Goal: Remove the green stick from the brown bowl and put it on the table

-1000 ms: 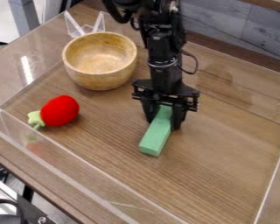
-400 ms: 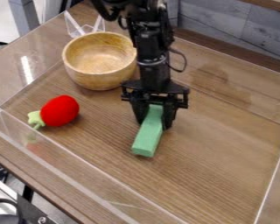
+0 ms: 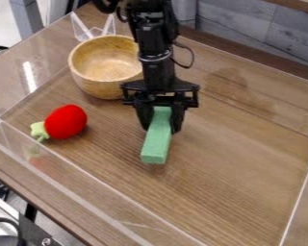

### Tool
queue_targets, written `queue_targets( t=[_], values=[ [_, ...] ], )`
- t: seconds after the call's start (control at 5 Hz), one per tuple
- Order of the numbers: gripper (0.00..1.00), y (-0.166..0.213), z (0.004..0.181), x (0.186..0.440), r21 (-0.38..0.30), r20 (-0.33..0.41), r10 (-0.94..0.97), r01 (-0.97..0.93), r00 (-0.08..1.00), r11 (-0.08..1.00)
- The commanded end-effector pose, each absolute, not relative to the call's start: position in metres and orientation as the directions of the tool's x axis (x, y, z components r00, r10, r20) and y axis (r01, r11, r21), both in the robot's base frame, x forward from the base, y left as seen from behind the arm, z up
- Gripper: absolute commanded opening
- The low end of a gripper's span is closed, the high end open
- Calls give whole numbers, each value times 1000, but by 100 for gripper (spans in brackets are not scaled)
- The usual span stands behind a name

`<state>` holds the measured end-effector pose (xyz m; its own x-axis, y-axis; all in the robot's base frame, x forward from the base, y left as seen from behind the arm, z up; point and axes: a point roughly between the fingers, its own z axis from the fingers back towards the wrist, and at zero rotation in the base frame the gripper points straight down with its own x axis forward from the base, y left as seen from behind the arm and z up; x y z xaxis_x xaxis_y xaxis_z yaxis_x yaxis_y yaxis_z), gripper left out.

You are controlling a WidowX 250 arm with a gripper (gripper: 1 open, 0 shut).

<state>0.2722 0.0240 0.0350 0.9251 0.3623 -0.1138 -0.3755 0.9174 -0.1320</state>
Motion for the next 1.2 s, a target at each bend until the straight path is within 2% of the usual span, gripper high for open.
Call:
queue_targets(
  t=[0.0, 0.2, 0.6, 1.0],
  values=[
    [0, 21, 62, 279, -142, -32, 392, -392, 919, 909],
    [0, 11, 65, 275, -138, -27, 375, -375, 926, 917],
    [0, 25, 59, 269, -130, -30, 305, -306, 952, 943],
    [0, 19, 45, 263, -121, -28, 207, -208, 978, 971]
  ],
)
